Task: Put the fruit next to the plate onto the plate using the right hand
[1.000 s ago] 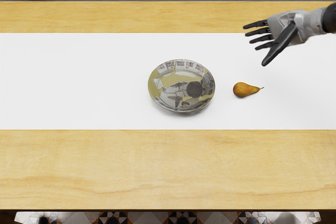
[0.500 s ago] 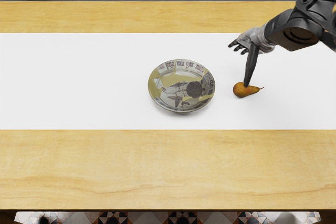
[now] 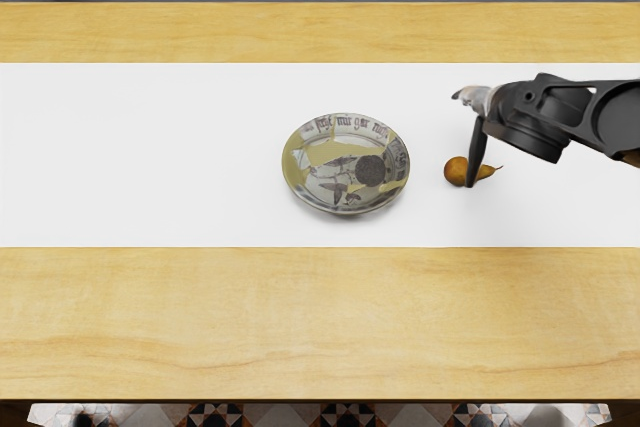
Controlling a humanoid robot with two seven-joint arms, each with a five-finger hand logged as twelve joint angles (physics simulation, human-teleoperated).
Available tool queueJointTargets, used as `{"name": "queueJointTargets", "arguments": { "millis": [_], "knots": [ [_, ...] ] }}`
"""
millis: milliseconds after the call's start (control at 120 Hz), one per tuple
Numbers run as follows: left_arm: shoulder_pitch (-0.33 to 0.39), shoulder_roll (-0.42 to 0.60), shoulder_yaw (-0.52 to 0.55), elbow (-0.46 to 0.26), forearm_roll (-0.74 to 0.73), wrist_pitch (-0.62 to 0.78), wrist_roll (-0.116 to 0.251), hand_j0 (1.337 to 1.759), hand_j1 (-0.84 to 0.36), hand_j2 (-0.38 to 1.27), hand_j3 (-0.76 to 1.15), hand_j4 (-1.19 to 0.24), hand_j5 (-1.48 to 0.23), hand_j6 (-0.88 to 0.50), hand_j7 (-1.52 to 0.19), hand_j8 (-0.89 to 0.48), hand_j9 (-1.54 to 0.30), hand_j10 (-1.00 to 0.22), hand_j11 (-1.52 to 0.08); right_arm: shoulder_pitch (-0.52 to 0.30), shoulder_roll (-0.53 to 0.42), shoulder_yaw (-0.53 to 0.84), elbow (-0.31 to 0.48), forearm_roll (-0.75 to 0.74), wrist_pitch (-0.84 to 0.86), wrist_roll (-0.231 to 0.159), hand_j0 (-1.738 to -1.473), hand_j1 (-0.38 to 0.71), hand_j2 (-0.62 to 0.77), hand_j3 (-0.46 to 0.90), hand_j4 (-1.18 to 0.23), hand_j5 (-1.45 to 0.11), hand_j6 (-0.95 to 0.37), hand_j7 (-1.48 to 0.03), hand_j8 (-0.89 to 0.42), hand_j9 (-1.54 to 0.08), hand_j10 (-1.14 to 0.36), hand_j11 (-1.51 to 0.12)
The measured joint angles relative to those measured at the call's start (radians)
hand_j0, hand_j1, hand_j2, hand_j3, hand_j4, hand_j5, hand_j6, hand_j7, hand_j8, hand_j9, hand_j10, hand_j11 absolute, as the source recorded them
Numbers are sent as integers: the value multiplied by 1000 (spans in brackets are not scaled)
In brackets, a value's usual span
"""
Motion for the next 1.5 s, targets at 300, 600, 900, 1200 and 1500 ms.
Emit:
{"name": "queueJointTargets", "arguments": {
  "millis": [300,600,900,1200,1500],
  "knots": [
    [0,0,0,0,0,0,0,1658,334,3,0,-13,-17,-13,-17,-13,-17,-13,-17,-10,-89,-72,211,-14,-228,0,-1658,-246,-16,0,-89,-113,-90,-113,-89,-113,-89,-113],
    [0,0,0,0,0,0,0,1658,334,3,0,-13,-17,-13,-17,-13,-17,-13,-17,-27,-49,-106,226,-49,-363,0,-1658,-130,-35,0,-185,-238,-186,-238,-185,-238,-185,-238],
    [0,0,1,0,0,0,0,1658,334,3,0,-13,-17,-13,-17,-13,-17,-13,-17,-71,1,-109,170,-75,-380,0,-1658,-48,-49,0,-253,-327,-254,-327,-253,-327,-253,-327],
    [-1,0,1,0,0,0,0,1658,334,3,0,-13,-17,-13,-17,-13,-17,-13,-17,-89,14,-119,144,-81,-382,0,-1658,41,-64,0,-327,-424,-328,-424,-328,-424,-327,-424],
    [0,0,1,0,0,0,0,1658,334,3,0,-13,-17,-13,-17,-13,-17,-13,-17,-80,44,-121,141,-81,-381,0,-1658,111,-75,0,-385,-500,-386,-499,-385,-499,-385,-499]
  ]
}}
